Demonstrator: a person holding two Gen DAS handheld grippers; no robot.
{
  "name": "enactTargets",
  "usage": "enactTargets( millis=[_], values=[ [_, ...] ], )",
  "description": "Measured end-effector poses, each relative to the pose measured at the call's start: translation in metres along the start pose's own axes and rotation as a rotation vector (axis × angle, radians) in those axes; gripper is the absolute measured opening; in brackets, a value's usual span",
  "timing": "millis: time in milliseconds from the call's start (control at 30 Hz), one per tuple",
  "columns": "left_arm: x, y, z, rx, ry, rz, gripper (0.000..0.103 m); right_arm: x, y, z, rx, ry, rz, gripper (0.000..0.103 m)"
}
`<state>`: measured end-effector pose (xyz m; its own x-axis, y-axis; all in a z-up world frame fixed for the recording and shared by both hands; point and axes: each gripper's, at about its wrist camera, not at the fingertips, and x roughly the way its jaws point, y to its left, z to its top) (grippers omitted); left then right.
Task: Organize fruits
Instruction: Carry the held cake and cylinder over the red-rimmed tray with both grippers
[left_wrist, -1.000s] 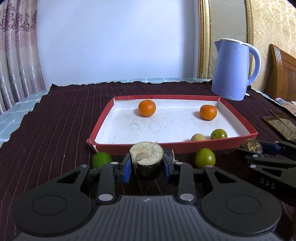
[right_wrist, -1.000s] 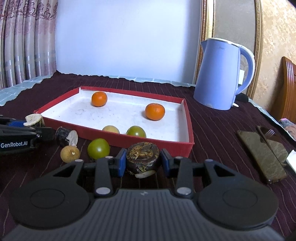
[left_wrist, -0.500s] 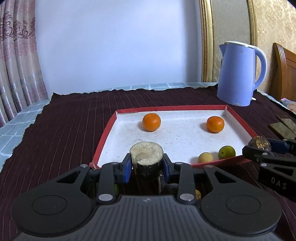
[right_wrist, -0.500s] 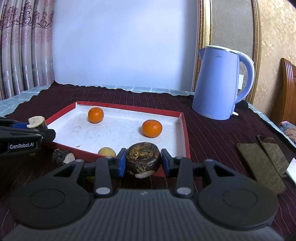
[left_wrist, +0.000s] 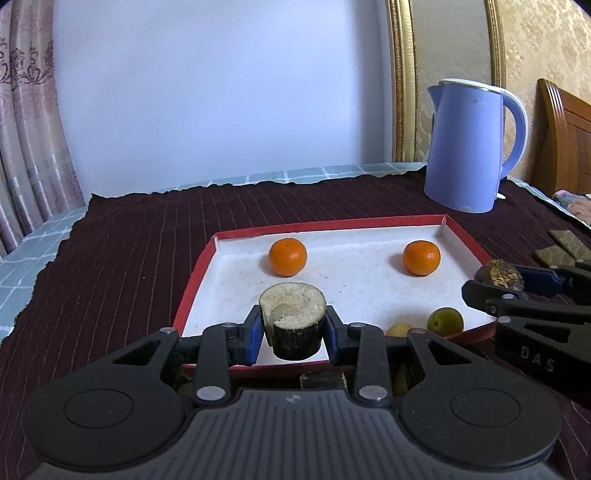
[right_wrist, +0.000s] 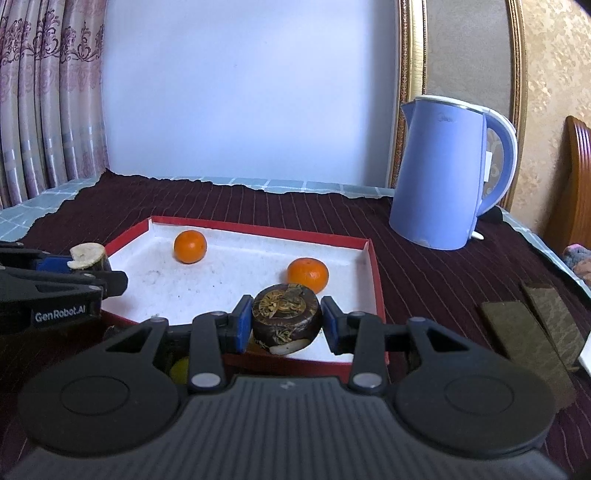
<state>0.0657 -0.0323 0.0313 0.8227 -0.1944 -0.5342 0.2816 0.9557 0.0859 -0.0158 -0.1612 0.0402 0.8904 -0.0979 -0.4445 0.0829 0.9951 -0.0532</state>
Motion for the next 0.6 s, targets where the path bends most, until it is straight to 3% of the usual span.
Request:
enactTargets(
  millis=[600],
  values=[
    [0.023, -0.004, 0.018, 0.005, 0.014, 0.017, 0.033, 0.016, 0.004, 0.018, -0.028, 0.002, -0.008, 0.037]
  ],
)
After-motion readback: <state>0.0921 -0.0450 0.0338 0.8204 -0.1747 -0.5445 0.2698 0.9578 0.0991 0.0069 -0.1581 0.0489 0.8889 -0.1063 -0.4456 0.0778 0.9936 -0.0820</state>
